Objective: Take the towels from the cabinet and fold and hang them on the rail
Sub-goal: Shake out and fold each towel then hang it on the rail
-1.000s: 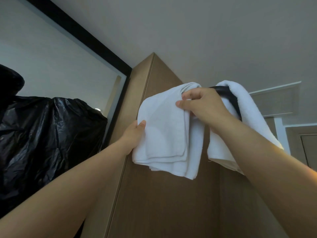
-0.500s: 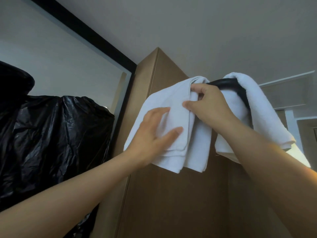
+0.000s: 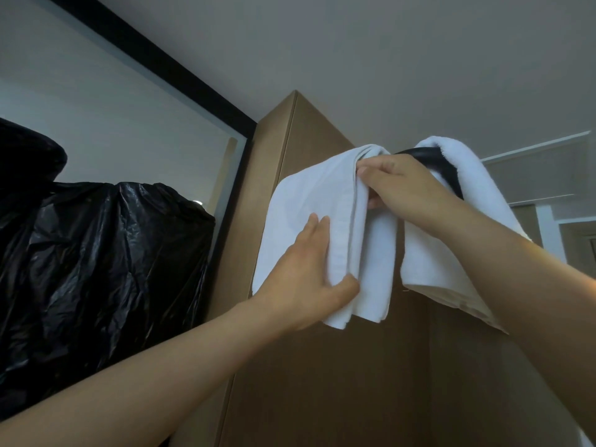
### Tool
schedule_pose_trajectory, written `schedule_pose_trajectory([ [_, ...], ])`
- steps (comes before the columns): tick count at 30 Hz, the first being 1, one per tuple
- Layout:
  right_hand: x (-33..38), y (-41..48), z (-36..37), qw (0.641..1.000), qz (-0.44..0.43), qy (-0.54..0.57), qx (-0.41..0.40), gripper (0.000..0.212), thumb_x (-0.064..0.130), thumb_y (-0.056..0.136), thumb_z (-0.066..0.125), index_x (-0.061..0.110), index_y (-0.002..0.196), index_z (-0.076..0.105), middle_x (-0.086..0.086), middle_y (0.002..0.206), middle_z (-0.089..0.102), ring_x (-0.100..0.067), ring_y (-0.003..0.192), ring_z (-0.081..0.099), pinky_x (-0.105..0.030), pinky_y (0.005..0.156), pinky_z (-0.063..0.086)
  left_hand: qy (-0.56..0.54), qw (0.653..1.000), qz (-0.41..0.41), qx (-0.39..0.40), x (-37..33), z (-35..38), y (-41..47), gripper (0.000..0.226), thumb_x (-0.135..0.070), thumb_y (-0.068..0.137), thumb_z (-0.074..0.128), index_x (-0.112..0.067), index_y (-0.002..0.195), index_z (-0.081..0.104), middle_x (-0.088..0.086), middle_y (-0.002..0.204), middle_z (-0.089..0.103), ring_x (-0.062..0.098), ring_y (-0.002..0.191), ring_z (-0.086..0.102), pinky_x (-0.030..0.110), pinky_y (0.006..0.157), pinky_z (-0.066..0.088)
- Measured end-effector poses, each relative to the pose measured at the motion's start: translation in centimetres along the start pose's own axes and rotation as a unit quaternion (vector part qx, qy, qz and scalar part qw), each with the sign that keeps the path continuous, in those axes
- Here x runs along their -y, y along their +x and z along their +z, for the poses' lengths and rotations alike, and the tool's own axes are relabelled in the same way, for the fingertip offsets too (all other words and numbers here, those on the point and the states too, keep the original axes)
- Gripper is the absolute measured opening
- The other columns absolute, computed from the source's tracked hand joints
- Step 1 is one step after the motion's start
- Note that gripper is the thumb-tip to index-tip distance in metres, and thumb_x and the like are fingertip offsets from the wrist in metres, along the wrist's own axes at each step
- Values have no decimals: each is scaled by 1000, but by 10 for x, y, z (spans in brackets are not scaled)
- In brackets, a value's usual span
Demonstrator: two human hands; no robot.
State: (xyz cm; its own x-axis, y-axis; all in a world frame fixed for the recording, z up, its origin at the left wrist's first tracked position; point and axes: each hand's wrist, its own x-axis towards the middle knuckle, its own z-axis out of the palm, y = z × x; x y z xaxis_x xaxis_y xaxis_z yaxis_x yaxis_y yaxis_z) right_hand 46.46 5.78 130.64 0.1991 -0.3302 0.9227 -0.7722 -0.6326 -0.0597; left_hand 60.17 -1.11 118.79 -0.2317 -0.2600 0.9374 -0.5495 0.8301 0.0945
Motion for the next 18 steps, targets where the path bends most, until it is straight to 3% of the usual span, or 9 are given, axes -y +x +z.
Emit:
schedule_pose_trajectory([
  [2, -1, 0, 0, 1000, 0, 8, 5, 32, 7, 99, 41, -22, 107, 50, -38, 114, 53, -45, 104, 57, -38, 85, 57, 18, 1000, -9, -10, -4, 1, -2, 82, -49, 80, 44, -23, 152, 14, -2, 156, 29, 17, 138, 36, 22, 104, 30],
  [4, 0, 0, 0, 1000, 5, 0, -17, 28, 4, 96, 42, -21, 105, 53, -38, 111, 56, -44, 102, 59, -41, 85, 57, 23, 999, 12, -27, -7, 0, -3, 67, -39, 86, 42, -16, 147, 28, 0, 121, 54, 14, 104, 55, 14, 84, 40],
  [5, -1, 1, 0, 999, 8, -8, -35, 27, 5, 94, 44, -19, 102, 55, -38, 108, 58, -44, 100, 61, -44, 87, 56, 23, 999, 29, -31, -8, -2, -3, 57, -31, 91, 41, -13, 144, 32, -2, 101, 54, 12, 85, 53, 15, 71, 38],
  [7, -2, 5, 1, 996, 6, -35, -76, 26, 7, 90, 50, -16, 98, 60, -36, 101, 61, -46, 97, 59, -51, 88, 51, 29, 998, 51, -27, -7, -7, -4, 40, -18, 97, 37, -8, 136, 39, -3, 78, 48, 13, 67, 44, 27, 63, 36],
  [11, -1, 14, 3, 990, 27, -38, -136, 24, 5, 86, 53, -13, 97, 65, -32, 98, 65, -43, 95, 63, -46, 84, 53, 48, 997, 65, 2, -11, -17, -7, 32, -11, 99, 36, -3, 129, 40, 2, 76, 49, 22, 68, 48, 38, 66, 41],
  [13, -2, 17, 3, 986, 41, -31, -161, 23, 5, 86, 53, -9, 95, 68, -28, 94, 67, -33, 80, 65, -40, 78, 54, 46, 996, 71, 17, -16, -19, -7, 20, -11, 98, 36, -4, 116, 42, 7, 80, 52, 24, 69, 49, 42, 68, 43],
  [16, -3, 19, 1, 979, 62, -28, -193, 24, 3, 85, 51, -10, 97, 67, -29, 86, 64, -16, 69, 45, -35, 64, 49, 55, 995, 79, 33, -23, -16, -6, 16, -10, 98, 35, -5, 112, 40, 9, 84, 53, 26, 71, 50, 44, 69, 44],
  [18, -3, 19, -2, 977, 69, -33, -197, 23, 4, 84, 51, -10, 92, 67, -30, 90, 66, -19, 67, 48, -31, 62, 46, 65, 994, 79, 45, -23, -14, -5, 20, -11, 98, 35, -4, 117, 40, 6, 82, 50, 24, 70, 50, 44, 68, 43],
])
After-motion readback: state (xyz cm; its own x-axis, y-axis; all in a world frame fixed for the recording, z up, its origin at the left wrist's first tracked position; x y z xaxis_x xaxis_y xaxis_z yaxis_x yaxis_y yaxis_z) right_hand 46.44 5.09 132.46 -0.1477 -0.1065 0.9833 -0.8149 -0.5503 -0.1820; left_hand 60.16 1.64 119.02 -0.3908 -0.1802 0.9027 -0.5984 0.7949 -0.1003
